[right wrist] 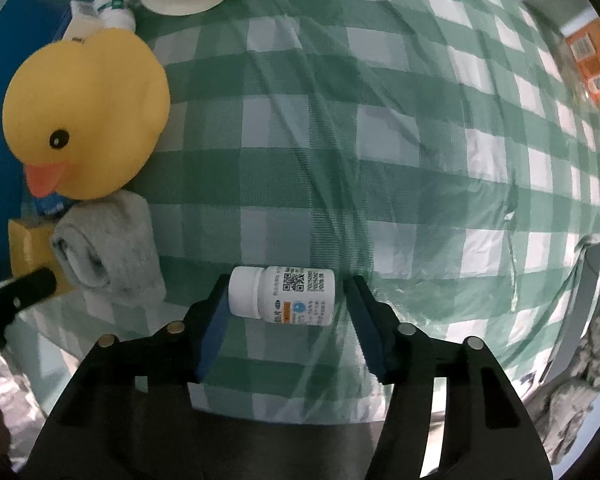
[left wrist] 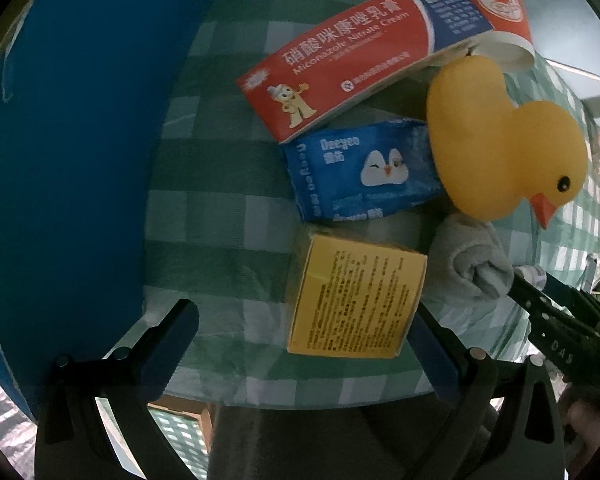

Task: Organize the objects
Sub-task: 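Grasp the small yellow box with the left tool while the right tool grasps the white pill bottle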

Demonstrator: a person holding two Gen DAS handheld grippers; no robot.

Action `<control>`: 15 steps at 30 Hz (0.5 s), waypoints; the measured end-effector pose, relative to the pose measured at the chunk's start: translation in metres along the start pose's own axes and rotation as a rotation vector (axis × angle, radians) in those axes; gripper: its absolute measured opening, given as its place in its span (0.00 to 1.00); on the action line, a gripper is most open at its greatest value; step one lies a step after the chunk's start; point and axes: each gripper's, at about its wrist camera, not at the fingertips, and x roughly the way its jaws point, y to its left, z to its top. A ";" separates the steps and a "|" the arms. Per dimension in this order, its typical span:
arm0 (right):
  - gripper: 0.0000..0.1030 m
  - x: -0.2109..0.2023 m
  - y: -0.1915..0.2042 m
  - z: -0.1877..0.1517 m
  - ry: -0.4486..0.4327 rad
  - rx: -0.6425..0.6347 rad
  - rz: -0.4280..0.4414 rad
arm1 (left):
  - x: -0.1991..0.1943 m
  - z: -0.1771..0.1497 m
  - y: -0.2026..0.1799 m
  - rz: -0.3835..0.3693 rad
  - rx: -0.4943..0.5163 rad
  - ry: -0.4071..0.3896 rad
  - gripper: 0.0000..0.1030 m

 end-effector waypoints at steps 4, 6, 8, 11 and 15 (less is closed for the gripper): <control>0.47 -0.004 0.003 0.008 -0.005 -0.012 -0.016 | 0.004 0.010 -0.007 0.026 0.048 -0.008 0.99; 0.47 -0.006 0.003 0.013 -0.007 -0.014 -0.010 | 0.010 0.015 -0.011 0.048 0.070 -0.004 0.99; 0.47 -0.008 0.003 0.017 -0.009 -0.015 -0.005 | 0.014 0.018 -0.013 0.052 0.095 0.002 0.91; 0.46 -0.011 0.000 0.023 -0.015 -0.012 0.016 | 0.015 0.021 -0.014 0.055 0.123 0.006 0.67; 0.46 -0.019 -0.009 0.032 -0.026 0.041 0.078 | 0.007 0.024 -0.012 0.049 0.154 -0.020 0.52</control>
